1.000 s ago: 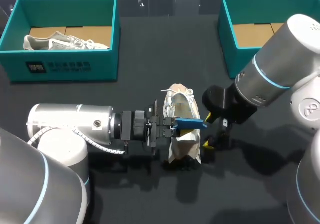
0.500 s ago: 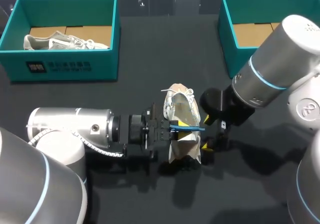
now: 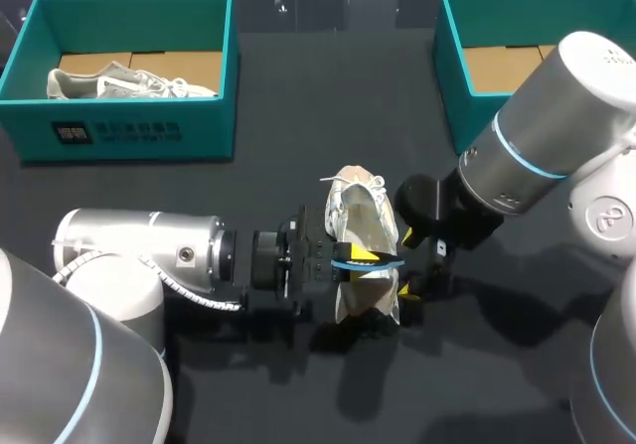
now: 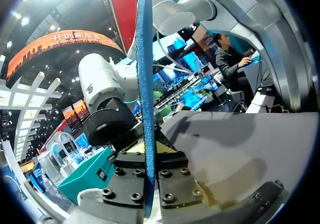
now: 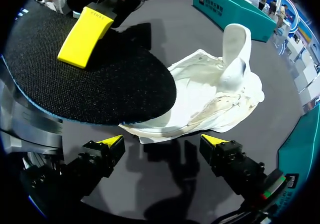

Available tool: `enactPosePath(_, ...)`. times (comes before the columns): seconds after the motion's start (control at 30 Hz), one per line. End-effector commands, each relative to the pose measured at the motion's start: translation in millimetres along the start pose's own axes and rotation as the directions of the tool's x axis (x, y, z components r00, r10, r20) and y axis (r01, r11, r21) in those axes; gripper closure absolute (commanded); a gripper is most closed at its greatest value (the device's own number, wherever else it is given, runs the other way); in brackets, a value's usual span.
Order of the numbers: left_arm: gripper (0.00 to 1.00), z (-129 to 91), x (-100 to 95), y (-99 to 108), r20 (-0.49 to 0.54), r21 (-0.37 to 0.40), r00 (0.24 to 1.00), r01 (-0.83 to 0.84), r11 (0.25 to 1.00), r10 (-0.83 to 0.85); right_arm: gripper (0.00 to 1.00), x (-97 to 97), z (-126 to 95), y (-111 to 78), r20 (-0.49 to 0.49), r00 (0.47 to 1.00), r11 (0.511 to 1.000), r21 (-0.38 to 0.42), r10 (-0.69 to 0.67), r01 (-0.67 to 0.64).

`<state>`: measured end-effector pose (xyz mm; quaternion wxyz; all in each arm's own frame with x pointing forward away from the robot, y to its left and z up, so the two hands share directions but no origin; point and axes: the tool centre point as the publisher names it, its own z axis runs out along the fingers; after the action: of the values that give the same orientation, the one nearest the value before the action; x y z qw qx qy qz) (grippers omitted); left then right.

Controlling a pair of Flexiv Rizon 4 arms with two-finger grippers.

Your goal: Take the shoe out of the shoebox, open the shoe tongue, remove and reinsert the insole, then place the shoe into the shoebox

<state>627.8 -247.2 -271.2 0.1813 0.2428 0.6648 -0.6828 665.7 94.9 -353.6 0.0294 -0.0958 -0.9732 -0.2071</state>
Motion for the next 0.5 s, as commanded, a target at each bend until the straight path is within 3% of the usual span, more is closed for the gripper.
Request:
enactPosePath(0.03,1.0,3.2,-1.8,5.0,-0.006,0.005,1.0,-0.01,1.0,0.01,0.0,0.7,1.2,-0.3,0.002,1.0,1.0,0.0,0.0,0.0)
enactPosePath(0.5,1.0,5.3,0.9,16.9,-0.006,-0.008,1.0,-0.013,1.0,0.013,0.0,0.7,1.2,-0.3,0.002,1.0,1.0,0.0,0.0,0.0)
